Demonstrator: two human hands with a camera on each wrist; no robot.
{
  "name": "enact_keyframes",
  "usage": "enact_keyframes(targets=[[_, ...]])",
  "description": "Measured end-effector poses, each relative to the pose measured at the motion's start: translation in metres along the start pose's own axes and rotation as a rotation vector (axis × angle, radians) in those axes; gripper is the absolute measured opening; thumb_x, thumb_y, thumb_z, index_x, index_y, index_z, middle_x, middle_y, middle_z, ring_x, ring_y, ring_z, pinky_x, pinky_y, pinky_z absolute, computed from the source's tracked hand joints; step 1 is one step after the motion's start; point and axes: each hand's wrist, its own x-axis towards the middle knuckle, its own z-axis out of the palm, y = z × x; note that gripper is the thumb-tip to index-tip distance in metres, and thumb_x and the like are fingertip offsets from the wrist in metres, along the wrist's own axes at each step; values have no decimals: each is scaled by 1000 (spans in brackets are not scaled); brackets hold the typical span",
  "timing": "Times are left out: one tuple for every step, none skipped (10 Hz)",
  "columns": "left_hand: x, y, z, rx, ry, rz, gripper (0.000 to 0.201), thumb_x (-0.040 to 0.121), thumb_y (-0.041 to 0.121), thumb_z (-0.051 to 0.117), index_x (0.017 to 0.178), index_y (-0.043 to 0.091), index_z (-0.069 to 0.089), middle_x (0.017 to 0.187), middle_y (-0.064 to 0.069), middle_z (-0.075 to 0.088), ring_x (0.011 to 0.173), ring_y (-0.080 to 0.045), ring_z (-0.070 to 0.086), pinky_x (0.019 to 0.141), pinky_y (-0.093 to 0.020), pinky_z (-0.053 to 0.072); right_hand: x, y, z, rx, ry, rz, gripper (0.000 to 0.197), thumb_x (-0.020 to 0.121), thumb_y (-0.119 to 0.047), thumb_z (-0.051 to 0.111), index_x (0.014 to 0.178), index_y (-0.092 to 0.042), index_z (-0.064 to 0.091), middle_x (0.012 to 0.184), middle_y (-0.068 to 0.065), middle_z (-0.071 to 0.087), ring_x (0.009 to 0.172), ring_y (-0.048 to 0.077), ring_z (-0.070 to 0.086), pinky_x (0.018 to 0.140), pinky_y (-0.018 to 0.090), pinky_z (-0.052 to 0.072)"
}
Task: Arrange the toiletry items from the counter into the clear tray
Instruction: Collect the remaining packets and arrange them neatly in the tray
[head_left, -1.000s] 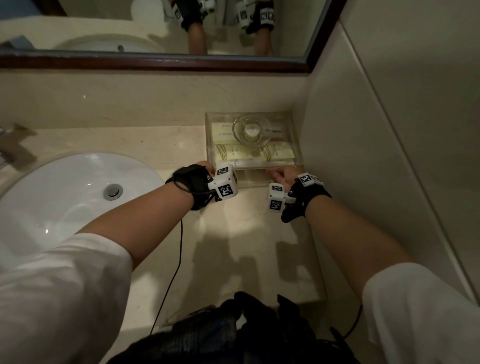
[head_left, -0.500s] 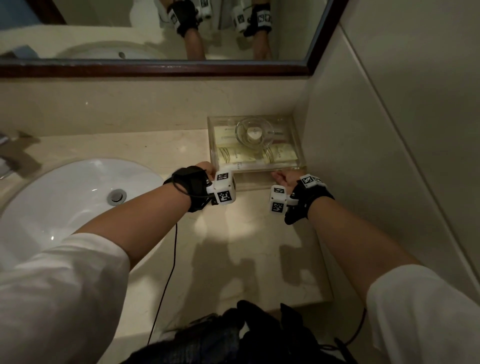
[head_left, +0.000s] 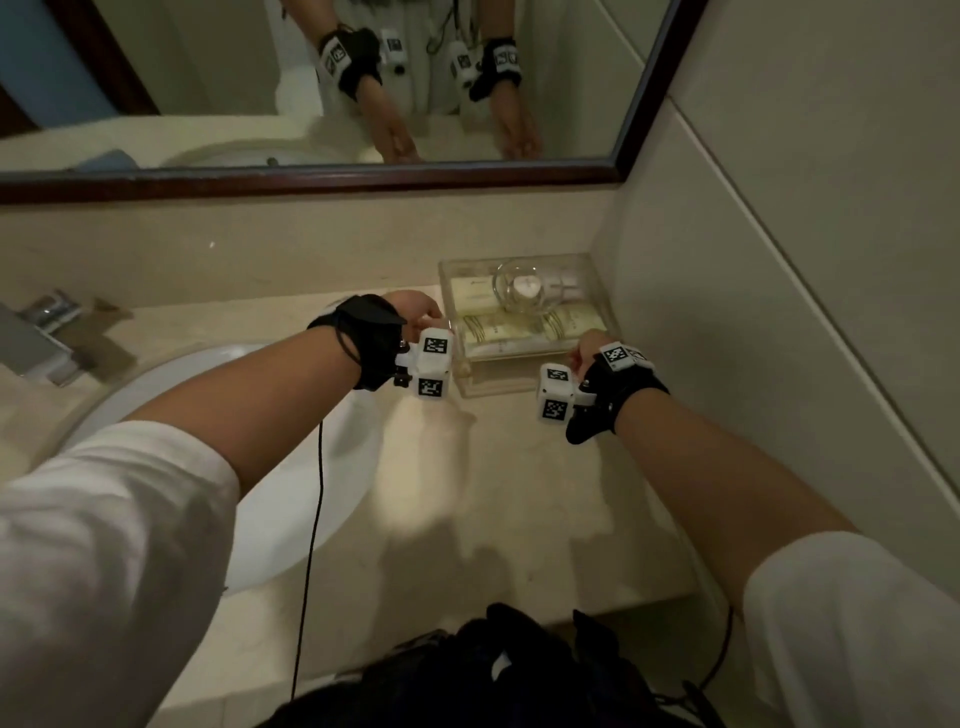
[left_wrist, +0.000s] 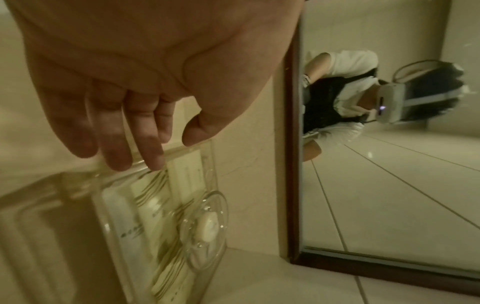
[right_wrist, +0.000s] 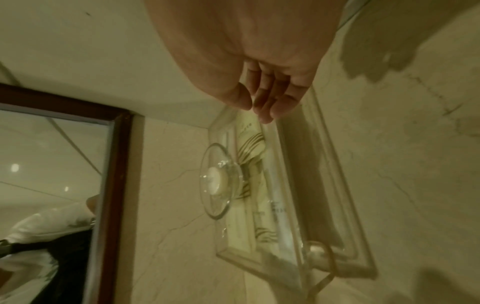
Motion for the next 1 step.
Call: enact_keyframes(targets=[[-23,16,-5,-28,1,77,21,91,19,46,103,2,50,97,-7,64,90,-26,63,94,-37,46,-16,-15,0,258,-58,-41,16,92,-17,44,77,-22,46,106,5,51,97,22,54,94,37,49]])
